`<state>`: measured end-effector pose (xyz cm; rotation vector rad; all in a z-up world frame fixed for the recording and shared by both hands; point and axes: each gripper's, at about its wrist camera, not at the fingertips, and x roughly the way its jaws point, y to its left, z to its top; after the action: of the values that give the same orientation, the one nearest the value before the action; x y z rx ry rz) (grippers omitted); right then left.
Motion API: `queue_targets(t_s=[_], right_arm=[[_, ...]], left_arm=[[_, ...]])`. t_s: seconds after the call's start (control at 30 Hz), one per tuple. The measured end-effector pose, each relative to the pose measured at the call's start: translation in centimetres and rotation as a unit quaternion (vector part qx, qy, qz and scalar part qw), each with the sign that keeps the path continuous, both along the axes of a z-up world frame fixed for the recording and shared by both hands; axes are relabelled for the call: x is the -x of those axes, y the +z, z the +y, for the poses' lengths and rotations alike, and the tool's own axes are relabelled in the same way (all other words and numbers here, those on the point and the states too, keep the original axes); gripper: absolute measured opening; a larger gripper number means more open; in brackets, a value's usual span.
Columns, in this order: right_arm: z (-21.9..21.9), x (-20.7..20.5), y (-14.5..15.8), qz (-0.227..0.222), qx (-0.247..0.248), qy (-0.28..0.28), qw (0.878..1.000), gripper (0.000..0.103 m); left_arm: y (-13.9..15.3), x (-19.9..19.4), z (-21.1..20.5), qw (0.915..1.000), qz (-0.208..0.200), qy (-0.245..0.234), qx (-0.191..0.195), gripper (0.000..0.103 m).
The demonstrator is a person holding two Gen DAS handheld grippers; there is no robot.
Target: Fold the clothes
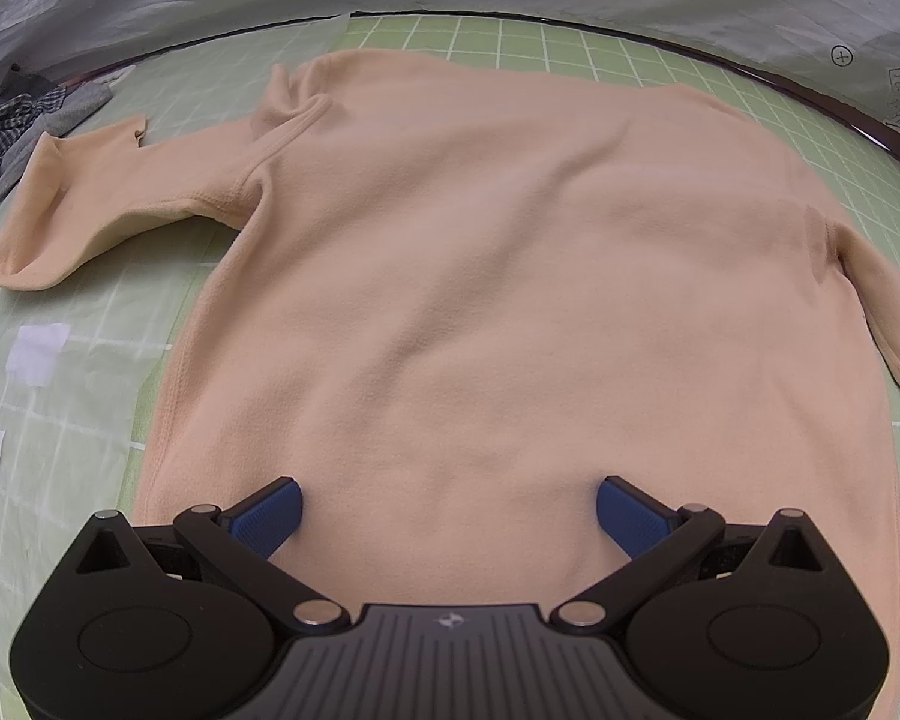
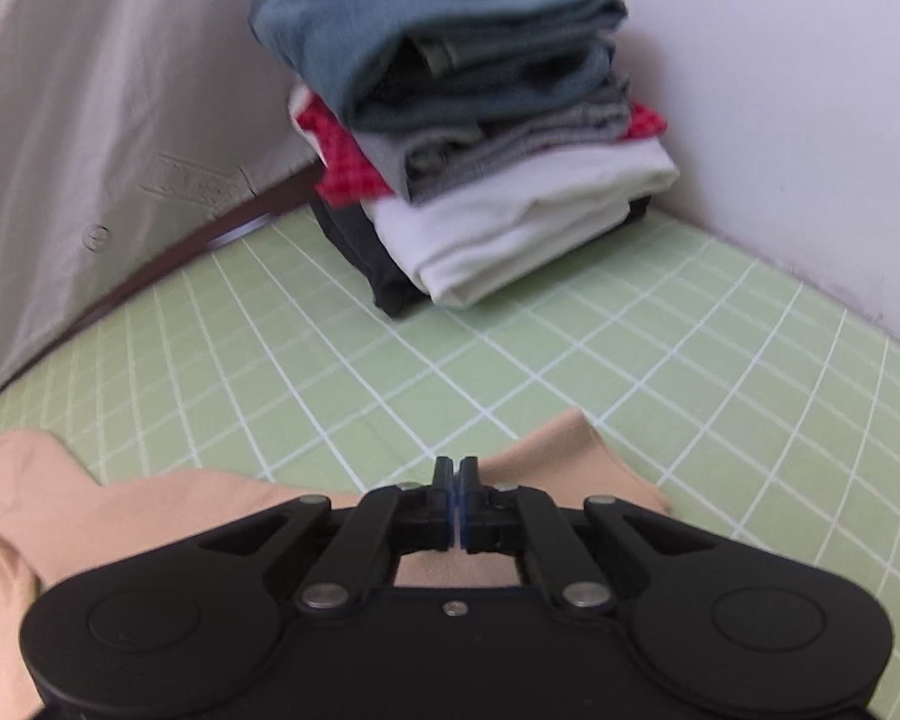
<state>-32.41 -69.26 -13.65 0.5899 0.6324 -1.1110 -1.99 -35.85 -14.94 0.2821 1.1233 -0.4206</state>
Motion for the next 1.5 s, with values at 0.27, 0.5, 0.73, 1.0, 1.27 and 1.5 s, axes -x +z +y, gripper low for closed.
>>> queue_targets(t_s=[0.27,0.5,0.73,1.0,1.27,1.5], right_arm=[[5.0,3.0,1.4,-0.012,-0.001,0.021,1.000,0.000],[4.8,4.8,0.5,-0.009,-0.015,0.002,1.000,0.006],[1.5,5.6,-1.0,0.000,-0.026,-0.025,0.999,0.043],[0.1,5.1,-2.4,0.018,-0.039,-0.040,0.998,0.054],[3.0,5.4,-2.1,0.017,-0.039,-0.010,0.999,0.007],[7.5,8.3,-0.1,-0.045,-0.071,-0.028,0.996,0.007]], left_arm=[[-0.1,0.6,0.2,0.9998,-0.016,-0.003,0.008,0.103],[-0.2,0.9,0.5,0.9994,-0.028,-0.012,0.015,0.103],[-0.3,1.0,0.6,0.9993,-0.033,-0.011,0.018,0.103],[-0.2,0.9,0.5,0.9993,-0.032,-0.009,0.017,0.103],[-0.2,0.8,0.6,0.9993,-0.031,-0.012,0.018,0.103],[-0.2,0.9,0.7,0.9991,-0.032,-0.017,0.019,0.103]])
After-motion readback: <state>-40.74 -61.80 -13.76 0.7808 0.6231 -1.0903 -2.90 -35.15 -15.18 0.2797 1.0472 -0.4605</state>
